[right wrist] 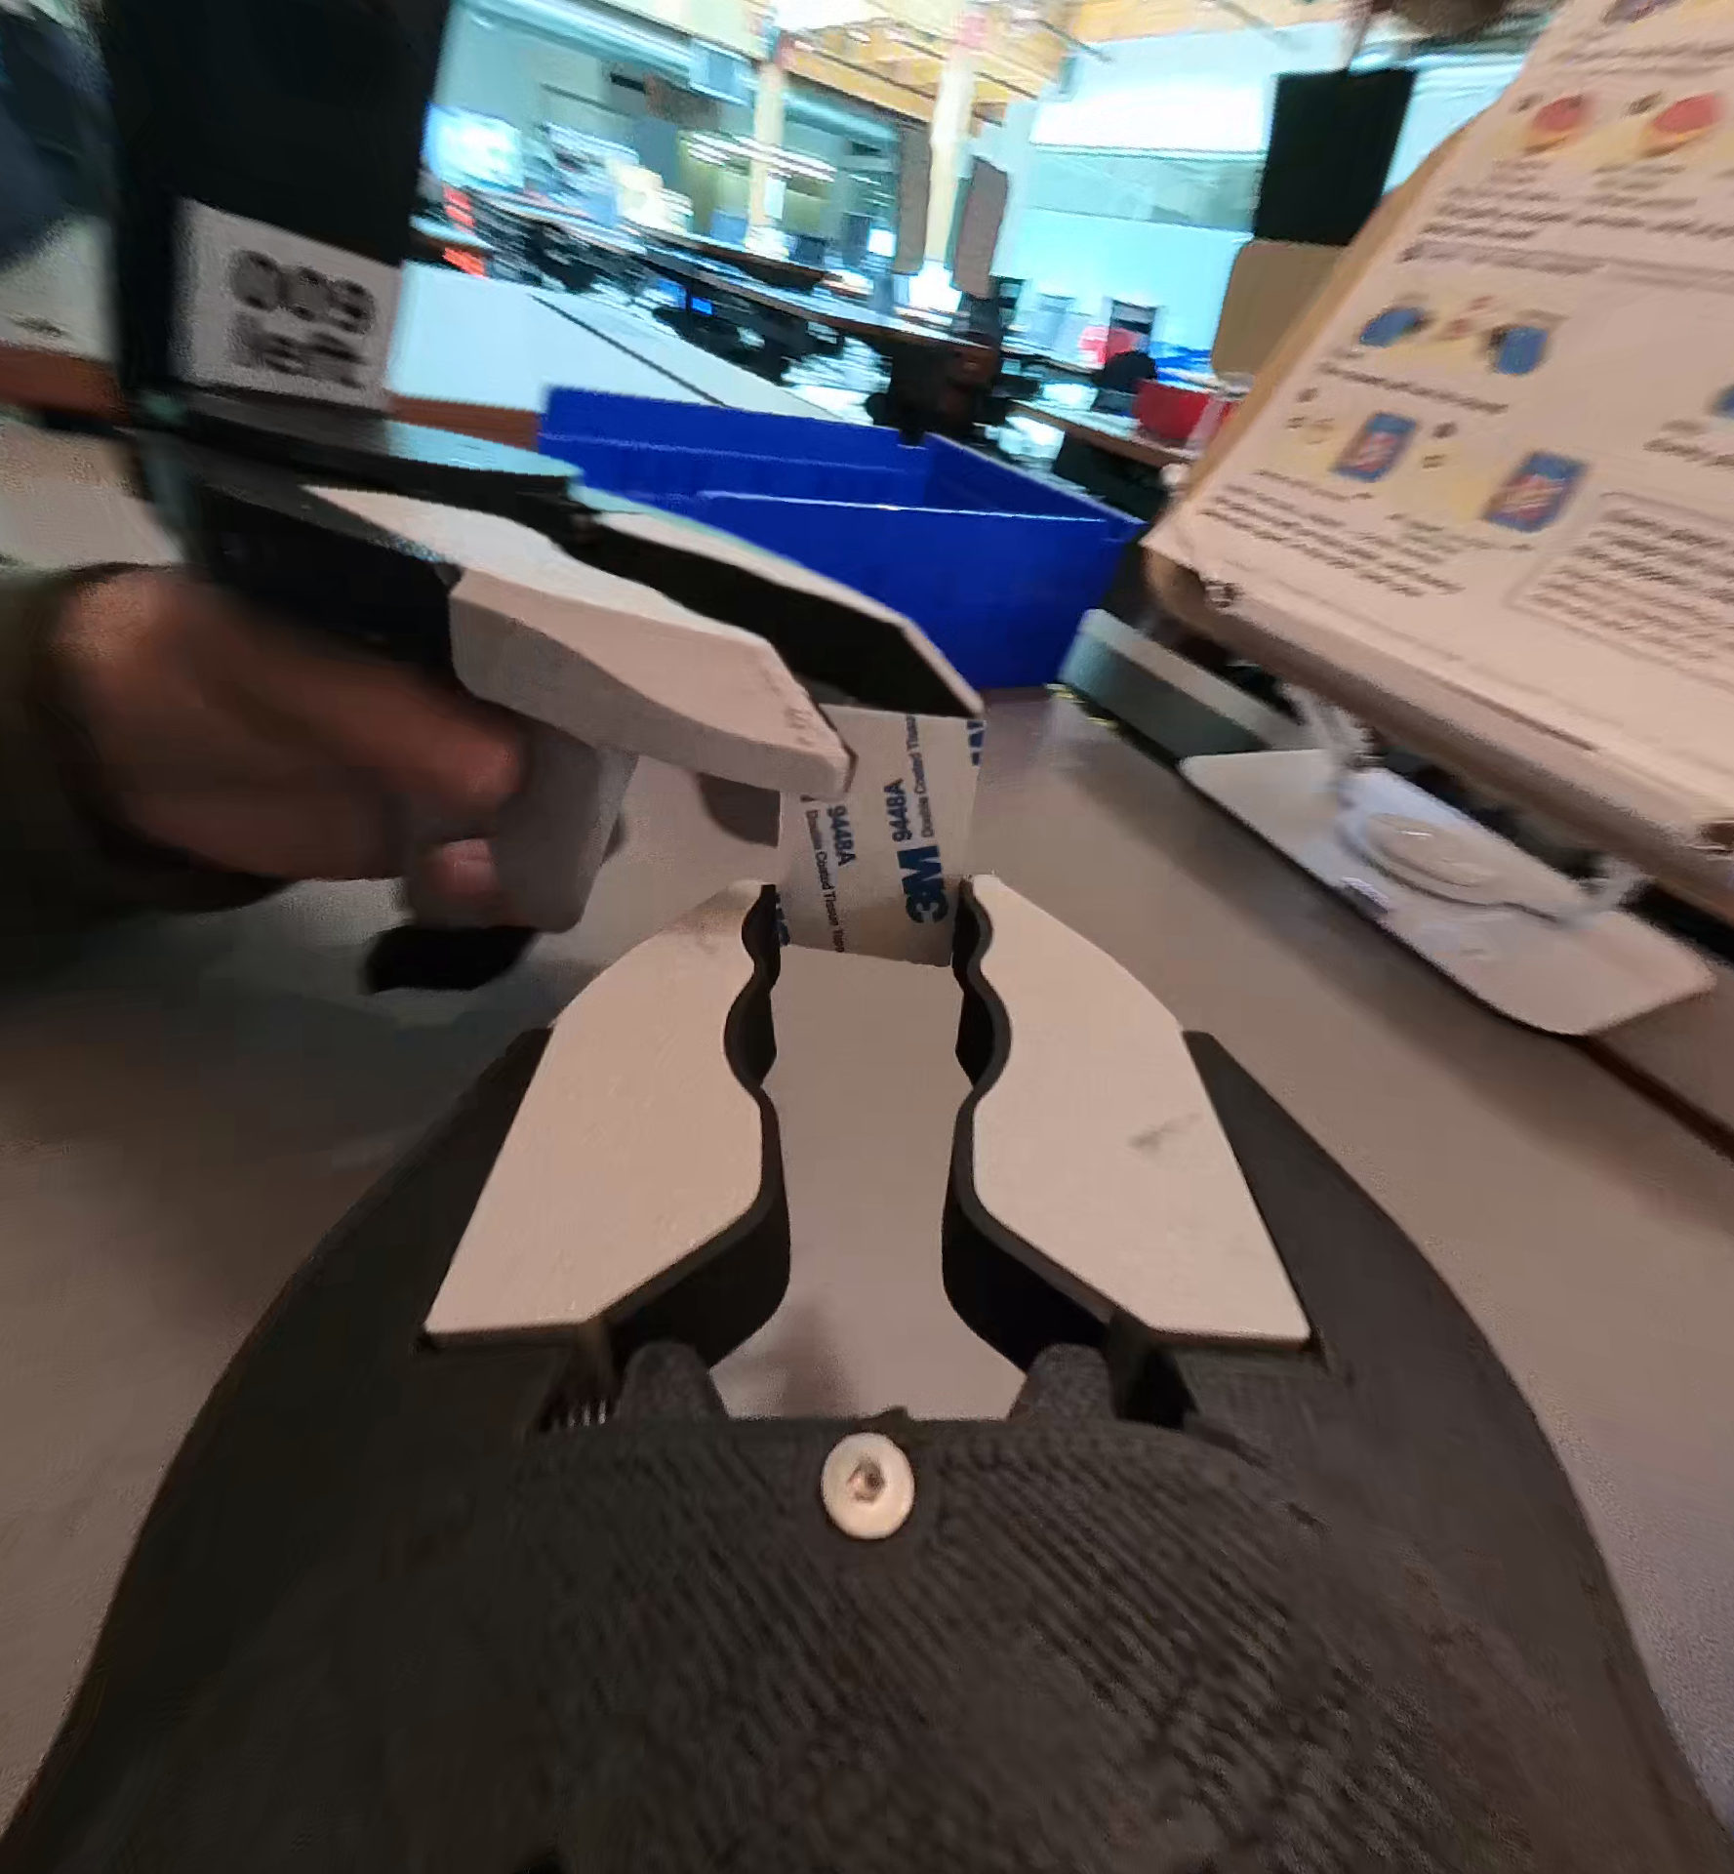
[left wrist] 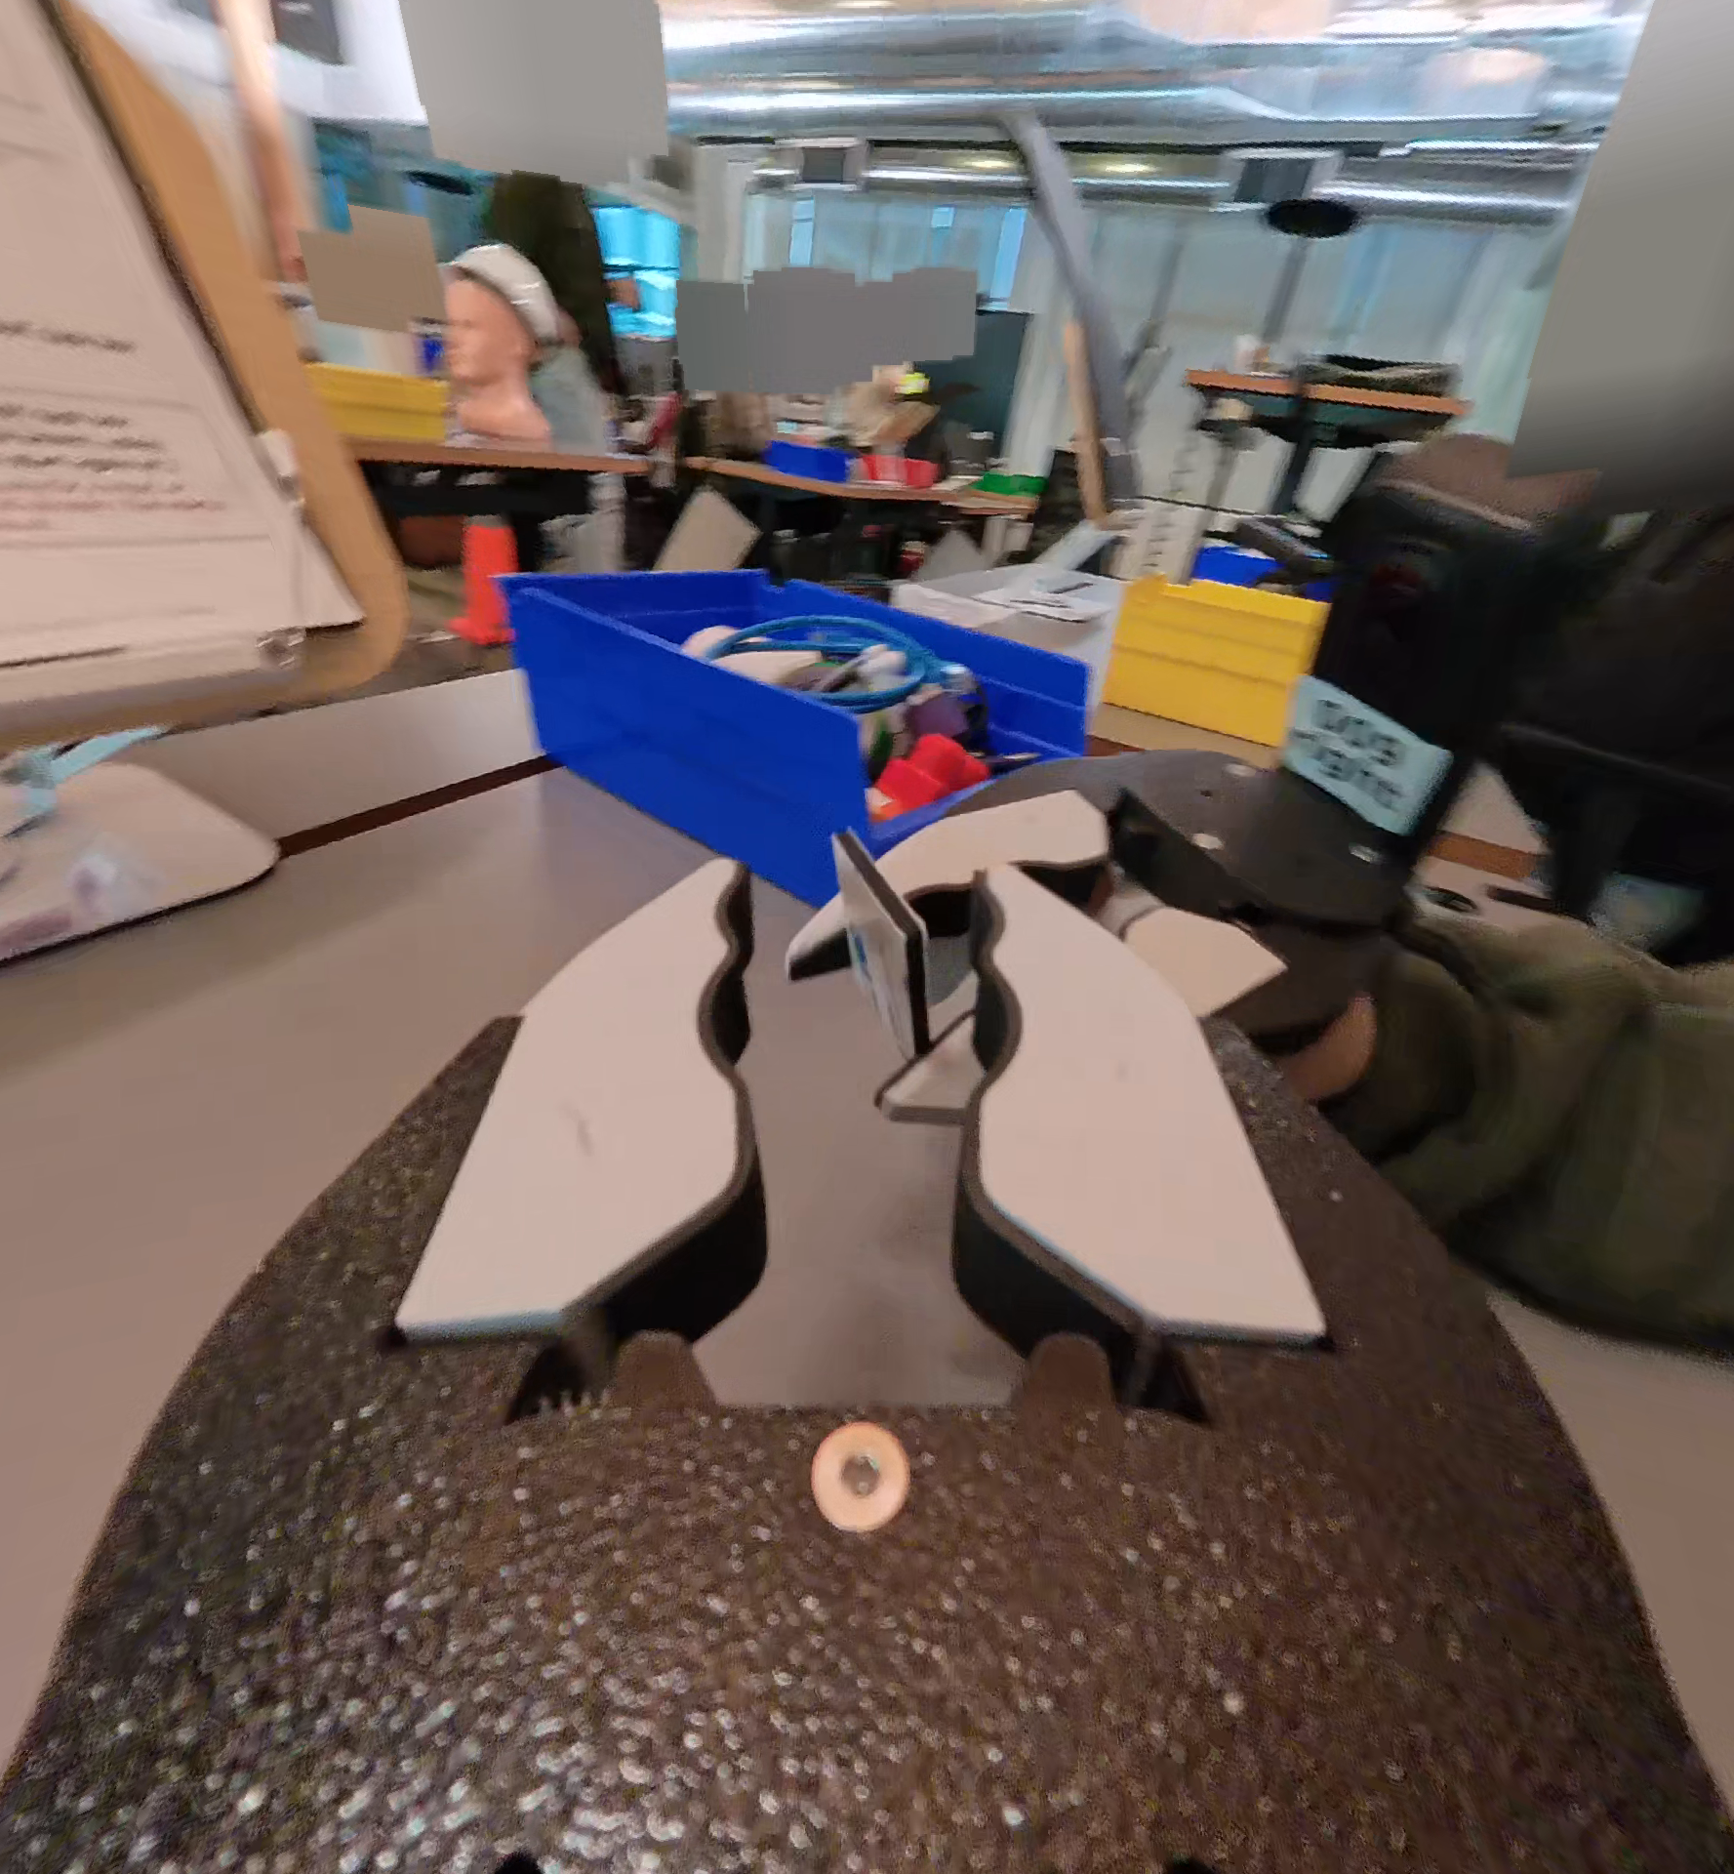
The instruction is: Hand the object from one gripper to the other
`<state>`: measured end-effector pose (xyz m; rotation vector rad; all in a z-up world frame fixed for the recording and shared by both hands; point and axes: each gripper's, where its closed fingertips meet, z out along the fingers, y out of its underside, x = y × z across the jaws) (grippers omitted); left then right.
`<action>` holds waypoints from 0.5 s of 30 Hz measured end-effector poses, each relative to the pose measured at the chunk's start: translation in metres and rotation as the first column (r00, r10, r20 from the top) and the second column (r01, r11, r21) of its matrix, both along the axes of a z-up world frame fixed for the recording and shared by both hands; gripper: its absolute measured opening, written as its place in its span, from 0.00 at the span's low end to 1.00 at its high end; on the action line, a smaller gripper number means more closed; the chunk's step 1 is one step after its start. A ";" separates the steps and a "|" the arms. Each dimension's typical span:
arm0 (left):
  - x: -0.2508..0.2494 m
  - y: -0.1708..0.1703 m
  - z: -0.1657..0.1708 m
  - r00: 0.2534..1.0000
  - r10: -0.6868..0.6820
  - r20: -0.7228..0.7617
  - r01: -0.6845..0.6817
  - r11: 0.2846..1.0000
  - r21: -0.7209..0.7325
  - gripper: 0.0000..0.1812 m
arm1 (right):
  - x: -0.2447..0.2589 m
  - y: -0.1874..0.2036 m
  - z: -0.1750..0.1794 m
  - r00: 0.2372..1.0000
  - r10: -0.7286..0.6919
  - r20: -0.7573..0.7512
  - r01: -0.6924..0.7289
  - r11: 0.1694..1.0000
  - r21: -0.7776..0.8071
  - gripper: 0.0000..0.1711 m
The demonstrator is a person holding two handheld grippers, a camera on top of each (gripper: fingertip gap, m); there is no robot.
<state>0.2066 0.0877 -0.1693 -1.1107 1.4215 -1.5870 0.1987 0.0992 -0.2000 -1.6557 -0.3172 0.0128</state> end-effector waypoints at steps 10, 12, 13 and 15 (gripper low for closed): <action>-0.047 -0.023 0.009 0.874 -0.485 0.031 0.485 0.868 -0.104 0.25 | -0.054 -0.024 0.012 0.823 0.441 -0.359 -0.461 0.887 0.033 0.19; -0.046 -0.025 0.007 0.875 -0.484 0.023 0.484 0.871 -0.087 0.23 | -0.060 -0.025 0.008 0.823 0.456 -0.339 -0.481 0.876 0.009 0.19; -0.046 -0.026 0.005 0.873 -0.488 0.008 0.487 0.869 -0.082 0.23 | -0.061 -0.025 0.006 0.824 0.457 -0.335 -0.484 0.875 0.004 0.19; -0.047 -0.029 0.000 0.865 -0.501 -0.019 0.500 0.864 -0.061 0.22 | -0.063 -0.025 0.007 0.815 0.463 -0.348 -0.491 0.871 0.008 0.19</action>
